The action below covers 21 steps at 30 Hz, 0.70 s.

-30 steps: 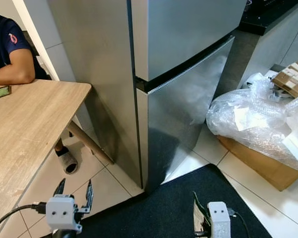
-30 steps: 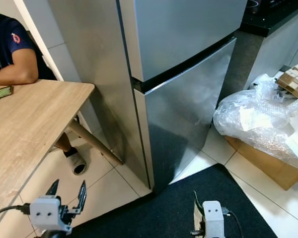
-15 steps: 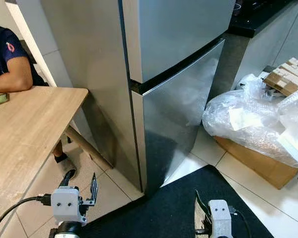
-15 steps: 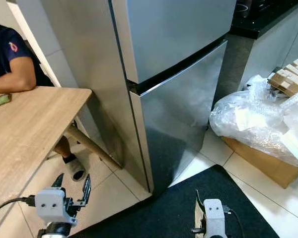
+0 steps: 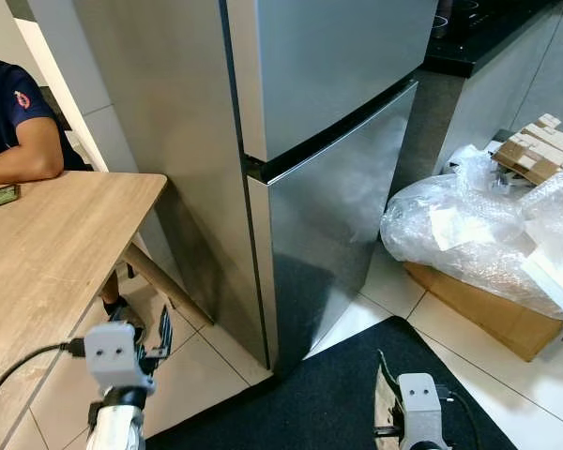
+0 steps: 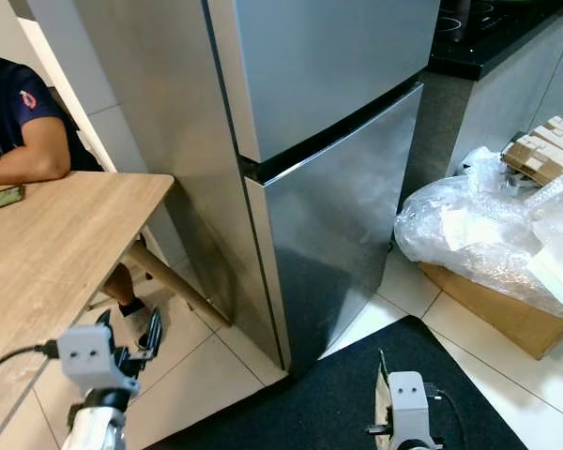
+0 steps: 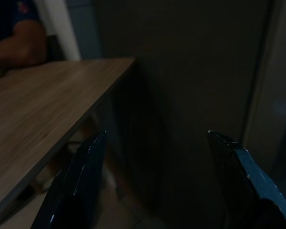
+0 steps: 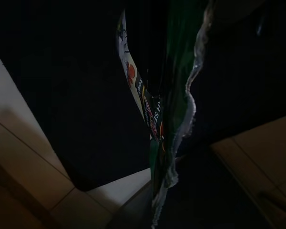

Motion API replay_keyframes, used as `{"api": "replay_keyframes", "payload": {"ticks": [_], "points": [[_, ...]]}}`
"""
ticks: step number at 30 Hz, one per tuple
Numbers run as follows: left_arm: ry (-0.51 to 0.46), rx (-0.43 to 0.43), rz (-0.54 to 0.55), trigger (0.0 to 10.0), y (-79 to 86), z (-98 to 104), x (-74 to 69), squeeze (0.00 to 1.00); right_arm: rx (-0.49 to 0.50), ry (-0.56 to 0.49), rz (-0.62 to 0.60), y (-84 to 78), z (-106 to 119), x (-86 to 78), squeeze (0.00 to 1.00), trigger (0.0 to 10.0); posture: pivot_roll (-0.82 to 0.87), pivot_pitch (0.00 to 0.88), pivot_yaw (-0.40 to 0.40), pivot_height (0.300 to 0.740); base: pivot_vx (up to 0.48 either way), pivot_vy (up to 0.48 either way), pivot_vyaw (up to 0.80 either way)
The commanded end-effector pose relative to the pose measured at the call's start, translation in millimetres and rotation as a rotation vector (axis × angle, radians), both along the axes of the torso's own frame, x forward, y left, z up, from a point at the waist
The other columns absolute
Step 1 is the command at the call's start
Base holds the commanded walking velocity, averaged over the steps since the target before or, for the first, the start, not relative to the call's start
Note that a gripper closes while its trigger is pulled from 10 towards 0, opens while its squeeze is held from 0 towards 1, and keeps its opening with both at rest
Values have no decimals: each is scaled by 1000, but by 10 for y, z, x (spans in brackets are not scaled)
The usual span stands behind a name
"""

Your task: Restocking fridge

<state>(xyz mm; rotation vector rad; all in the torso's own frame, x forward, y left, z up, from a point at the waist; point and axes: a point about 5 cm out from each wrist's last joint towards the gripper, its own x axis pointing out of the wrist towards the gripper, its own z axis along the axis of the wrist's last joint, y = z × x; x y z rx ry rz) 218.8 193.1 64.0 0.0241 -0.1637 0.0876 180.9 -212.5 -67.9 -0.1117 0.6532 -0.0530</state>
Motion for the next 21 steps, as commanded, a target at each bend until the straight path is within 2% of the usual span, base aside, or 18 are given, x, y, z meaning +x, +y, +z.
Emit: {"api": "replay_keyframes", "payload": {"ticks": [1,3,5,8,12,17,18,21], "points": [[49,26,-37,10000,0,-73,38,0,2,-25,24,39,32,63,0,10000,-133,23,55,740,0,0,0],[58,33,-49,10000,-10,-87,68,0,5,-21,29,46,29,63,0,10000,-133,23,55,740,0,0,0],[178,51,-88,10000,10,-303,130,0,23,7,58,102,4,59,0,10000,-124,29,49,740,0,0,0],[334,14,-64,10000,98,-569,101,0,40,13,87,159,6,92,0,10000,-117,37,43,740,0,0,0],[397,19,-14,10000,168,-670,72,0,30,24,106,175,6,111,0,10000,-96,42,18,740,0,0,0],[488,-32,70,10000,236,-836,-18,0,22,33,145,219,26,185,0,10000,-70,45,-5,740,0,0,0],[488,-32,70,10000,236,-836,-18,0,22,33,145,219,26,185,0,10000,-70,45,-5,740,0,0,0],[566,11,30,10000,205,-988,-150,0,29,28,175,286,55,263,0,10000,-65,52,-9,740,0,0,0]]}}
